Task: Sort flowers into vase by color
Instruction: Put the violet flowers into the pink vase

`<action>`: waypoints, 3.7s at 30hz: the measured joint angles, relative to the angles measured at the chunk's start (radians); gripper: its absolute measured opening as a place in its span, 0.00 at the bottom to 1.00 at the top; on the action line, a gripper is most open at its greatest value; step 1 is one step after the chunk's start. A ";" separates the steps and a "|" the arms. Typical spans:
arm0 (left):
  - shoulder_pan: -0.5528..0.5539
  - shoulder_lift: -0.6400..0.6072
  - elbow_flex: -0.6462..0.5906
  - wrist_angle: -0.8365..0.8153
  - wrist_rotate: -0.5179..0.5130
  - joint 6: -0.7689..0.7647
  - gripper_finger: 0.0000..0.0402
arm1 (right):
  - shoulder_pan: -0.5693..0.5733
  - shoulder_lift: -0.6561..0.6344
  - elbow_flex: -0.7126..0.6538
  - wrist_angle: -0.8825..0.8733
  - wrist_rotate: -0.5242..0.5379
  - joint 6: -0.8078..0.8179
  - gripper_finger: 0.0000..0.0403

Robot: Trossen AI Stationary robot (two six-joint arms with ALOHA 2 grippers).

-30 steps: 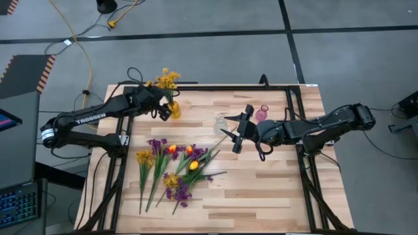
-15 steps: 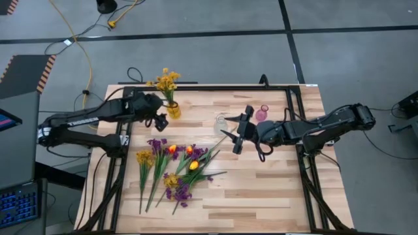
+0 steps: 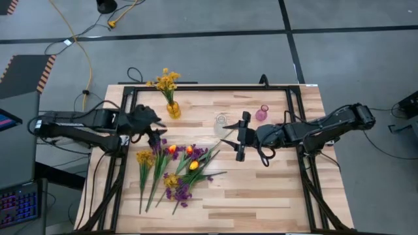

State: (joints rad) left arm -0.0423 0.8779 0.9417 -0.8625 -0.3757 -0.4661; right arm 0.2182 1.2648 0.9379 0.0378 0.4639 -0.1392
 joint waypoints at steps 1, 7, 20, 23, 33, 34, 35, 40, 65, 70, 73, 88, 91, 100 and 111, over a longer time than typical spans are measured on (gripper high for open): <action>-0.023 0.006 0.000 0.001 -0.003 -0.009 0.67 | 0.003 0.000 0.000 -0.005 -0.001 -0.001 0.62; -0.130 0.047 0.000 0.028 -0.071 -0.029 0.67 | 0.012 0.000 0.000 -0.008 -0.149 -0.020 0.62; -0.170 0.100 0.000 0.073 -0.123 -0.018 0.67 | 0.074 0.240 0.051 0.109 -0.263 -0.121 0.62; -0.170 0.099 0.000 0.075 -0.131 -0.017 0.67 | 0.086 0.318 0.104 0.093 -0.284 -0.122 0.62; -0.170 0.100 0.000 0.078 -0.137 -0.016 0.67 | 0.087 0.539 0.283 0.024 -0.443 -0.133 0.62; -0.170 0.100 0.000 0.077 -0.137 -0.016 0.67 | 0.087 0.559 0.298 0.007 -0.443 -0.143 0.62; -0.170 0.100 0.000 0.078 -0.137 -0.016 0.67 | 0.087 0.578 0.315 -0.002 -0.443 -0.153 0.62; -0.170 0.100 0.000 0.078 -0.137 -0.016 0.67 | 0.087 0.661 0.377 -0.007 -0.443 -0.159 0.62; -0.170 0.100 0.000 0.119 -0.137 0.013 0.67 | 0.047 0.836 0.480 -0.025 -0.443 -0.158 0.53; -0.170 0.100 -0.001 0.119 -0.137 0.013 0.67 | 0.046 0.836 0.480 -0.031 -0.443 -0.157 0.48; -0.170 0.100 -0.001 0.119 -0.137 0.013 0.67 | 0.047 0.849 0.480 -0.022 -0.443 -0.157 0.46; -0.170 0.100 -0.001 0.120 -0.136 0.010 0.67 | 0.046 0.895 0.480 -0.005 -0.440 -0.157 0.24; -0.170 0.100 -0.001 0.120 -0.136 0.010 0.67 | 0.047 0.890 0.480 -0.010 -0.440 -0.157 0.12; -0.170 0.099 -0.001 0.119 -0.136 0.010 0.67 | 0.054 0.835 0.479 -0.036 -0.440 -0.147 0.07; -0.170 0.099 -0.001 0.144 -0.138 0.027 0.67 | 0.065 0.677 0.479 -0.145 -0.439 -0.147 0.07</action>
State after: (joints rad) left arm -0.2119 0.9764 0.9405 -0.7183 -0.5140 -0.4395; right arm 0.2829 1.9415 1.4170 -0.1075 0.0249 -0.2863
